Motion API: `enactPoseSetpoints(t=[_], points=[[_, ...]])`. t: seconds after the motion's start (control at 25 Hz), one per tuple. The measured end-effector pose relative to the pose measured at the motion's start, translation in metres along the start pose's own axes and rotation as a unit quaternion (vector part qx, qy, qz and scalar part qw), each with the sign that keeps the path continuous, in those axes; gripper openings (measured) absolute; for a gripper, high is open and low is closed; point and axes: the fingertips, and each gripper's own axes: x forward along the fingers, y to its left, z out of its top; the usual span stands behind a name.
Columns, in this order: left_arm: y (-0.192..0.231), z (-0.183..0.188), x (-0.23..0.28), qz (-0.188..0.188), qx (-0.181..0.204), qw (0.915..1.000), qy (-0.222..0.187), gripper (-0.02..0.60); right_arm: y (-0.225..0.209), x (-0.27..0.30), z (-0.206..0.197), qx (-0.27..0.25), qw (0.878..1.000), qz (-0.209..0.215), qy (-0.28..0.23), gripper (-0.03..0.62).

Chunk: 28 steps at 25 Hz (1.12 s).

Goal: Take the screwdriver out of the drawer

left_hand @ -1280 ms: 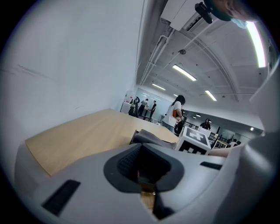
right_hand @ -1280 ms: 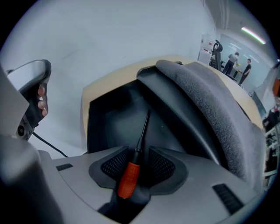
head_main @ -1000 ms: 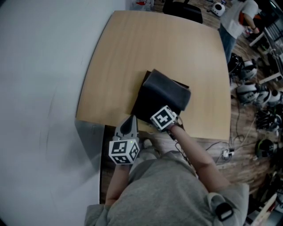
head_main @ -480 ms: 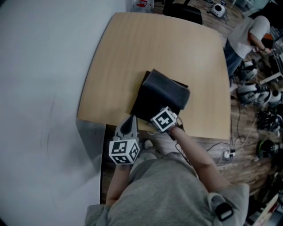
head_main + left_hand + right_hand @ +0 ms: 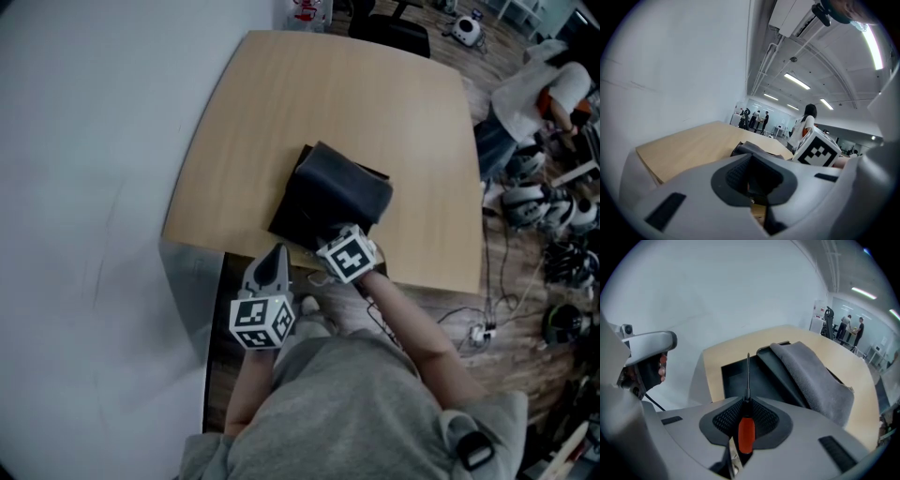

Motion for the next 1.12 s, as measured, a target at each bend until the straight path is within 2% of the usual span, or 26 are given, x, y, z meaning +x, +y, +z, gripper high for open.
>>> enactPoseSetpoints(t=[0.24, 0.52, 1.12], points=[[-0.025, -0.011, -0.02, 0.008, -0.002, 0.9999, -0.005, 0.0, 0.002, -0.042, 0.002, -0.019, 0.998, -0.027, -0.056, 0.055], [-0.06, -0.024, -0.041, 0.015, 0.001, 0.9998, -0.015, 0.0, 0.016, -0.091, -0.012, -0.024, 0.993, -0.016, -0.114, 0.055], [-0.134, -0.075, -0.089, 0.033, 0.004, 0.9992, -0.022, -0.001, 0.033, -0.16, -0.096, -0.025, 0.985, -0.01, -0.171, 0.055]])
